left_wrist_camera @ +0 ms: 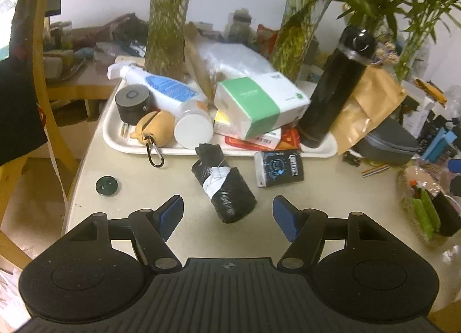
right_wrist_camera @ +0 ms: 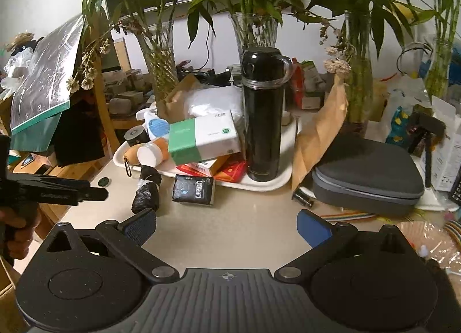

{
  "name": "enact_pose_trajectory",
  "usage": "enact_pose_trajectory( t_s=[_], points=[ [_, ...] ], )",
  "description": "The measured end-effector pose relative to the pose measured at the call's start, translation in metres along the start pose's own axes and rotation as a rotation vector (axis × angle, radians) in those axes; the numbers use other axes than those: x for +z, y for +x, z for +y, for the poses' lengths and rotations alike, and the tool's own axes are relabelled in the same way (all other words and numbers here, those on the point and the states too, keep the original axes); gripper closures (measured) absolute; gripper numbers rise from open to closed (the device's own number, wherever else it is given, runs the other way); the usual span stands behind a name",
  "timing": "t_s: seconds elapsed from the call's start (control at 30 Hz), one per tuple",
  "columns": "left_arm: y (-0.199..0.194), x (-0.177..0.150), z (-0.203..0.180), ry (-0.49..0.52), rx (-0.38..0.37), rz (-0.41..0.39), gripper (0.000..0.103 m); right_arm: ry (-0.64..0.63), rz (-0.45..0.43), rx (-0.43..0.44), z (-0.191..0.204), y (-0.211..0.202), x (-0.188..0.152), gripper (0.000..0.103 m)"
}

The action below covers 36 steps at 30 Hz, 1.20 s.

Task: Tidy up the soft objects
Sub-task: 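Grasp the black taped bundle with the left gripper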

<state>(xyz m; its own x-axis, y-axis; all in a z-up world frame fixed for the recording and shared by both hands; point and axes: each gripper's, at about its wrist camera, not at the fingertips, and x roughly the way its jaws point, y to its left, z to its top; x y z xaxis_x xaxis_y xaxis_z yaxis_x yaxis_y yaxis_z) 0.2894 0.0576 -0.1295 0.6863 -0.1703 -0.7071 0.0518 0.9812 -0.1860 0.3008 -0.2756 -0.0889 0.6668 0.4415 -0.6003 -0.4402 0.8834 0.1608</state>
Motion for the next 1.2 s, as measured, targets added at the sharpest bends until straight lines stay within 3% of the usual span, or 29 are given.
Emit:
enact_pose_trajectory(
  t_s=[0.37,0.6,0.83,1.13,1.2],
  points=[
    [0.054,0.012,0.007,-0.033,0.063,0.061,0.035,0.01,0.013,0.014,0.002,0.012,0.005,0.0],
    [0.087,0.016,0.014,-0.1,0.045,0.122,0.035,0.036,0.01,-0.017,-0.005,0.012,0.005,0.0],
    [0.103,0.016,0.012,-0.17,0.001,0.122,0.035,0.034,0.013,-0.046,-0.006,0.014,0.005,0.0],
    [0.111,0.018,-0.002,-0.119,0.019,0.123,0.036,0.033,0.018,-0.056,-0.004,0.014,0.006,0.0],
    [0.111,0.018,-0.006,-0.082,0.055,0.133,0.049,0.034,0.019,-0.058,-0.005,0.014,0.006,0.0]
  ],
)
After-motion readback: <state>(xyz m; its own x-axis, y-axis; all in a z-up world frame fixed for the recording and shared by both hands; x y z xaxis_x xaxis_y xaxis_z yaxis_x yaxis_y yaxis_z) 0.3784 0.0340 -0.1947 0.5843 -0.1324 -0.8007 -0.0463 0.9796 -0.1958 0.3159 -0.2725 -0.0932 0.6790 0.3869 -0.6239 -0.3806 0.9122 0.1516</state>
